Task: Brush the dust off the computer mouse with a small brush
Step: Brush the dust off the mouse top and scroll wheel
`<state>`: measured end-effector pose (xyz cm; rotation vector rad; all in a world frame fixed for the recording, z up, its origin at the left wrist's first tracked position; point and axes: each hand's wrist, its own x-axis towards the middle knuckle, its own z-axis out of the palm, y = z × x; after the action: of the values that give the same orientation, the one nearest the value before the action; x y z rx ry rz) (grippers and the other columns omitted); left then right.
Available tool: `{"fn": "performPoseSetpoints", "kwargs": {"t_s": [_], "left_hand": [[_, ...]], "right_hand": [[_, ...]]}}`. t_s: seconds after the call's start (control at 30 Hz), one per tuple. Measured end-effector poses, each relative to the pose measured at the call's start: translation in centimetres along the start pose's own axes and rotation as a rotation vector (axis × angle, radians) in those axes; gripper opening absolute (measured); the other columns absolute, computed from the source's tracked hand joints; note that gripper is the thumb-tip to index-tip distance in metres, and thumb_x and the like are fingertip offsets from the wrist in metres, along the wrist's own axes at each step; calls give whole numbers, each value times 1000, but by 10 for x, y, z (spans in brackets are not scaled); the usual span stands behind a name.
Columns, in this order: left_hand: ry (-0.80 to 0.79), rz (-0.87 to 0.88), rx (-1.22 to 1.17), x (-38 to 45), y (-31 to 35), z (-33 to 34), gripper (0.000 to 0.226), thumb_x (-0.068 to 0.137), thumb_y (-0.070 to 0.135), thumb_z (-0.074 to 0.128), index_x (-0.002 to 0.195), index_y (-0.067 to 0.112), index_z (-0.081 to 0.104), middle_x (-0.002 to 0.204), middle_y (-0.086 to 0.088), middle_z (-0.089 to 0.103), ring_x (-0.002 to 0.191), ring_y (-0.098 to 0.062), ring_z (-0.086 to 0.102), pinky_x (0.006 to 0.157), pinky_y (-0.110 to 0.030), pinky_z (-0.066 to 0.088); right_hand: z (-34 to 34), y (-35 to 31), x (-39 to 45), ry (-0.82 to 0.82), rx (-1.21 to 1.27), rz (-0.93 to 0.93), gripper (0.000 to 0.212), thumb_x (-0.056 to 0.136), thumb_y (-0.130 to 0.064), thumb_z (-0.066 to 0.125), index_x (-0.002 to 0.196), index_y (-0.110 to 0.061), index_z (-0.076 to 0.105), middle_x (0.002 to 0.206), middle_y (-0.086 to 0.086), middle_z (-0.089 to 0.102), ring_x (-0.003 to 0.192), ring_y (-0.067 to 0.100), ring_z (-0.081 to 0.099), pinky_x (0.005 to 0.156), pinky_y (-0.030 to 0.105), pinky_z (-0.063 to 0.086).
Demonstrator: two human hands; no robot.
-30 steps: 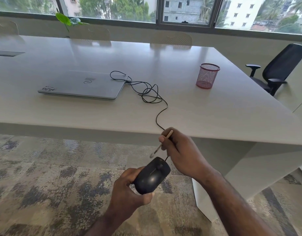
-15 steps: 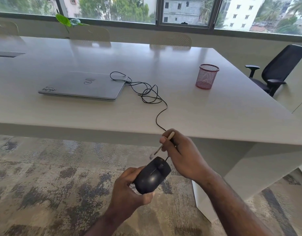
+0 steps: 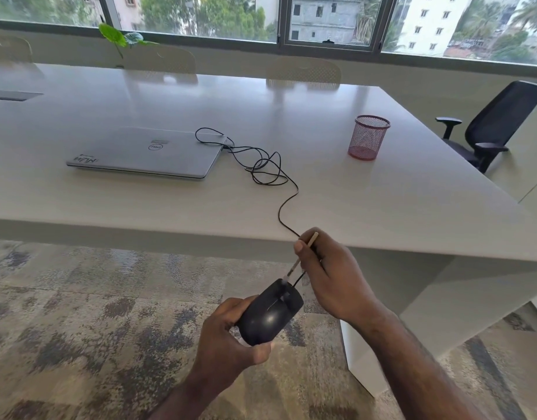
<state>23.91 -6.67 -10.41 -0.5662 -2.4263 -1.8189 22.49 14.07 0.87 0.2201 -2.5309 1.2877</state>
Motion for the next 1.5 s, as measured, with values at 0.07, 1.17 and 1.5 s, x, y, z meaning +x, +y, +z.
{"fn": "performPoseSetpoints", "kwargs": {"t_s": [0.07, 1.17, 1.5], "left_hand": [[3, -4, 7, 0, 0, 1, 73, 47, 27, 86, 112, 57, 71, 104, 15, 70, 97, -10, 67, 73, -8, 48], [-1, -34, -17, -3, 3, 0, 71, 45, 19, 89, 109, 46, 77, 101, 10, 68, 96, -11, 66, 76, -10, 47], [1, -5, -2, -3, 10, 1, 74, 46, 15, 88, 114, 42, 75, 99, 15, 67, 94, -8, 66, 76, -8, 46]], "right_hand": [[-1, 0, 1, 64, 25, 4, 25, 105, -33, 48, 82, -22, 49, 66, 4, 55, 61, 20, 53, 59, 35, 45], [0, 5, 2, 158, 156, 93, 22, 102, -33, 58, 82, -25, 57, 68, -3, 67, 59, 17, 61, 60, 37, 51], [10, 5, 0, 180, 88, 200, 32, 98, -35, 65, 72, -17, 58, 60, 10, 66, 56, 28, 63, 57, 45, 52]]}}
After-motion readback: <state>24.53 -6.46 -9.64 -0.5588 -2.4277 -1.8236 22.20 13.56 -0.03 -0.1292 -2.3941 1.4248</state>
